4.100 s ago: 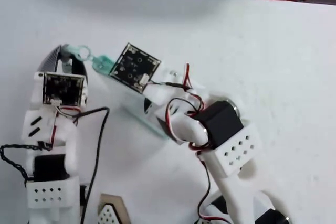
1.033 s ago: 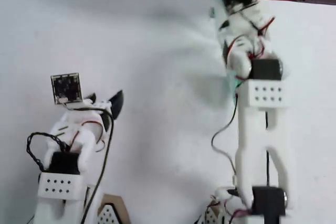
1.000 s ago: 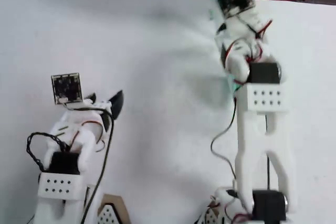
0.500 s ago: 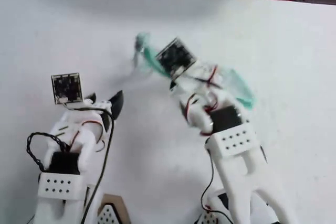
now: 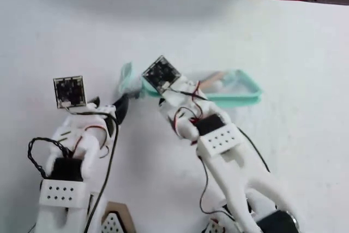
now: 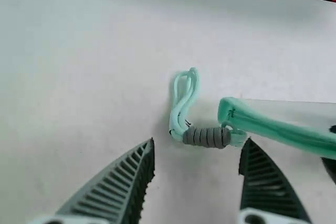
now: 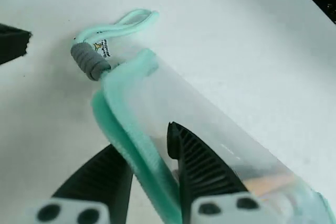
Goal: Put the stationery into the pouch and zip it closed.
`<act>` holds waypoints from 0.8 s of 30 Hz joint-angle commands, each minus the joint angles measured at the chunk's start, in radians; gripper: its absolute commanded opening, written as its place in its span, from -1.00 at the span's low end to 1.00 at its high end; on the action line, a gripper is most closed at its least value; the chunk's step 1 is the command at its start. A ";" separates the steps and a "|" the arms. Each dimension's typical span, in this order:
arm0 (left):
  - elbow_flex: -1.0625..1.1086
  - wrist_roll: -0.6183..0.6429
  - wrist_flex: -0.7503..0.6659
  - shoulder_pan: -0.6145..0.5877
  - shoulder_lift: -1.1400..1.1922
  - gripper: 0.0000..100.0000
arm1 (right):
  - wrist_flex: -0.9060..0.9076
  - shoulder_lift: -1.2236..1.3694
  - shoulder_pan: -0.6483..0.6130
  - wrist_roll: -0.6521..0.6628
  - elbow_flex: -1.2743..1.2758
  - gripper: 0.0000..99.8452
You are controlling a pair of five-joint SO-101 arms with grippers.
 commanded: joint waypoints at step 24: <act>-0.005 -0.011 -0.023 0.012 -0.012 -0.48 | 0.061 0.266 -0.010 -0.130 -0.222 -0.46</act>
